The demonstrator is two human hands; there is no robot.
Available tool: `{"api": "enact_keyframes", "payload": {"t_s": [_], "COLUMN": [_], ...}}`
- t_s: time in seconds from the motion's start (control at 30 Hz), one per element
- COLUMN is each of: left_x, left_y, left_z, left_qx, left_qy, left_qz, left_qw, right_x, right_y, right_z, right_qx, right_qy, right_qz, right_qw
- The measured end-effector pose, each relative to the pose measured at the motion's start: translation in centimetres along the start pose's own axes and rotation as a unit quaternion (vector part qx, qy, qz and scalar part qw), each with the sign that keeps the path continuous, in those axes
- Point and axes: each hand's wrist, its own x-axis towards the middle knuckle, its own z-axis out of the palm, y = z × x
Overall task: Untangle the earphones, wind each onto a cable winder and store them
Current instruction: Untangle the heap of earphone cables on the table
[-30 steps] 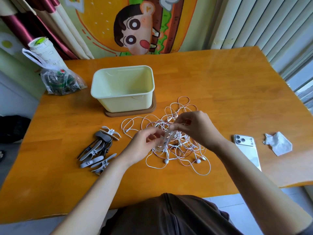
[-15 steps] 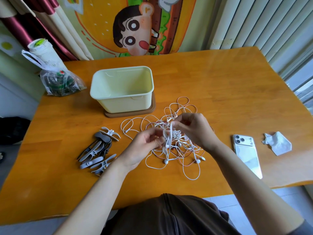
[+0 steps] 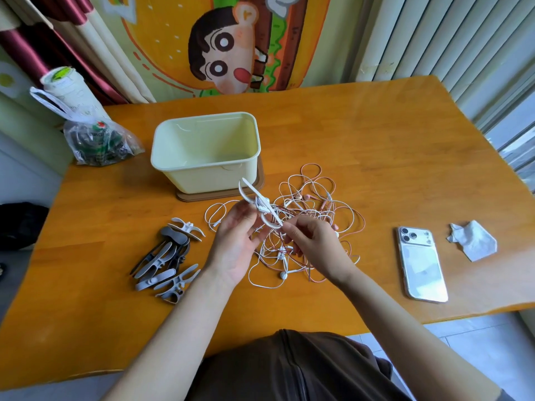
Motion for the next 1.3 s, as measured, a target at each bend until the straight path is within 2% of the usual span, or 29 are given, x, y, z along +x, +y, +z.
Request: {"api": "enact_keyframes", "payload": {"t_s": [0.17, 0.23, 0.3, 0.33, 0.4, 0.43, 0.5, 0.57, 0.63, 0.73, 0.87, 1.0, 1.07, 1.17, 1.3], "left_x": [0.2, 0.3, 0.3, 0.4, 0.6, 0.6, 0.8, 1.0, 1.0, 0.7, 0.3, -0.1, -0.4, -0.9, -0.4], "left_y": [-0.3, -0.4, -0.6, -0.7, -1.0, -1.1, -1.1, -1.2, -1.2, -1.3, -1.0, -0.4, -0.3, -0.2, -0.3], "left_z": [0.0, -0.2, -0.5, -0.6, -1.1, -1.4, -2.2, -3.2, -3.9, -3.8, -3.0, -2.6, -2.2, -1.4, -0.9], "left_qx": [0.029, 0.077, 0.175, 0.261, 0.435, 0.492, 0.567, 0.616, 0.638, 0.633, 0.579, 0.529, 0.471, 0.332, 0.178], "left_qy": [0.01, 0.028, 0.054, 0.067, 0.079, 0.078, 0.059, 0.035, 0.01, -0.035, -0.065, -0.122, -0.156, -0.14, -0.1], "left_qz": [0.018, 0.049, 0.101, 0.148, 0.254, 0.291, 0.321, 0.319, 0.307, 0.288, 0.229, 0.159, 0.111, 0.072, 0.058], "left_qw": [0.999, 0.995, 0.978, 0.952, 0.86, 0.817, 0.756, 0.719, 0.706, 0.718, 0.78, 0.825, 0.861, 0.93, 0.977], "right_x": [-0.3, -0.4, -0.5, -0.6, -0.8, -0.9, -0.9, -0.6, -0.2, 0.6, 1.4, 1.8, 1.9, 1.9, 1.3], "right_y": [-0.3, -0.4, -0.5, -0.5, -0.5, -0.4, -0.4, -0.6, -0.8, -0.9, -0.7, -0.3, 0.0, 0.1, 1.0], "right_z": [0.3, 0.2, 0.3, 0.4, 0.6, 0.7, 0.4, -0.2, -1.0, -2.1, -2.9, -3.2, -3.2, -2.9, -1.7], "right_qx": [-0.009, -0.018, -0.045, -0.066, -0.123, -0.15, -0.176, -0.187, -0.211, -0.239, -0.244, -0.25, -0.257, -0.251, -0.287], "right_qy": [-0.008, -0.009, -0.012, -0.018, -0.039, -0.05, -0.058, -0.049, -0.038, -0.016, 0.019, 0.045, 0.058, 0.046, 0.012], "right_qz": [0.008, 0.005, -0.006, -0.016, -0.042, -0.054, -0.066, -0.065, -0.069, -0.071, -0.078, -0.083, -0.089, -0.085, -0.111], "right_qw": [1.0, 1.0, 0.999, 0.998, 0.991, 0.986, 0.981, 0.979, 0.974, 0.968, 0.966, 0.963, 0.961, 0.963, 0.951]}}
